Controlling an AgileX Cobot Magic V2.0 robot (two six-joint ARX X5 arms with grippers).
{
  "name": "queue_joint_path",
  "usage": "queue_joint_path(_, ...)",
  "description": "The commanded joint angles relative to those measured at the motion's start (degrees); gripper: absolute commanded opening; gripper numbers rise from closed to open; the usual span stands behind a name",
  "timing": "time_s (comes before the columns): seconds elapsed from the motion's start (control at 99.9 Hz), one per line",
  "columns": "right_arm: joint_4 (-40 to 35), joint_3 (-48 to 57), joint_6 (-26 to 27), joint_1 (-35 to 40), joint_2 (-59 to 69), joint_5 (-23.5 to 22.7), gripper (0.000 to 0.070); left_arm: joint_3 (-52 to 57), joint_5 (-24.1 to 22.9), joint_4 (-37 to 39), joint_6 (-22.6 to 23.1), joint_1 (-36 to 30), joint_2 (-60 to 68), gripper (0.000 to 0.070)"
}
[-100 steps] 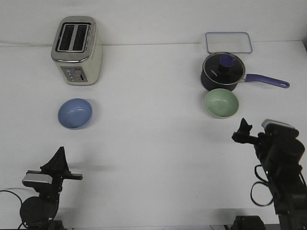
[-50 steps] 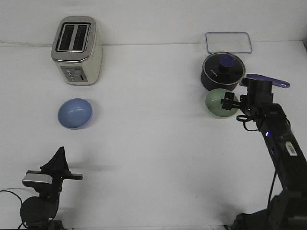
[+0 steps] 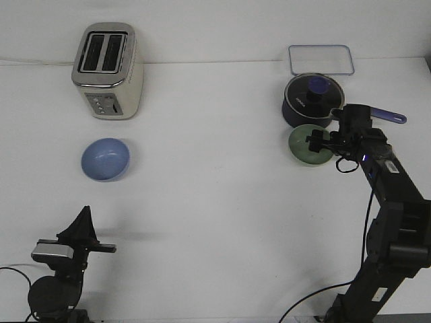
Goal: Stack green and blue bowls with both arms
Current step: 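Reach the right gripper forward to the rim of the pale green bowl, then grasp the green bowl rim with the right gripper and lift it, then carry the green bowl toward the table center and set it down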
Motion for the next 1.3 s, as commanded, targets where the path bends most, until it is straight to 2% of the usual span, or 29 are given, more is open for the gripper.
queue_joint_path(0.0, 0.26, 1.4, -1.42, 0.04, 1.2, -0.07, 0.0206, -1.07, 0.07, 0.55, -0.13, 0.02, -0.02, 0.0014)
queue_joint_path(0.07, 0.28, 1.4, -1.53, 0.04, 1.18, -0.11, 0.0, -1.07, 0.07, 0.55, -0.15, 0.02, -0.02, 0.0014)
queue_joint_path(0.35, -3.96, 1.62, -3.52, 0.02, -3.28, -0.31, 0.0, -1.07, 0.07, 0.52, -0.13, 0.02, -0.02, 0.0014)
queue_joint_path(0.5, -5.46, 1.62, -3.63, 0.02, -12.13, -4.57, 0.0, -1.07, 0.07, 0.57, -0.13, 0.02, -0.02, 0.0014)
queue_joint_path(0.791, -8.98, 1.49, -2.62, 2.6, -30.38, -9.03, 0.0, -1.07, 0.07, 0.55, -0.13, 0.02, -0.02, 0.0014)
queue_joint_path(1.001, -11.47, -4.0, -2.38, 10.58, -41.46, -8.94, 0.0, -1.07, 0.07, 0.52, -0.15, 0.02, -0.02, 0.0014)
queue_joint_path(1.291, -4.96, -21.92, 5.44, 26.62, -49.42, -8.61, 0.0, -1.07, 0.07, 0.55, -0.15, 0.02, -0.02, 0.0014)
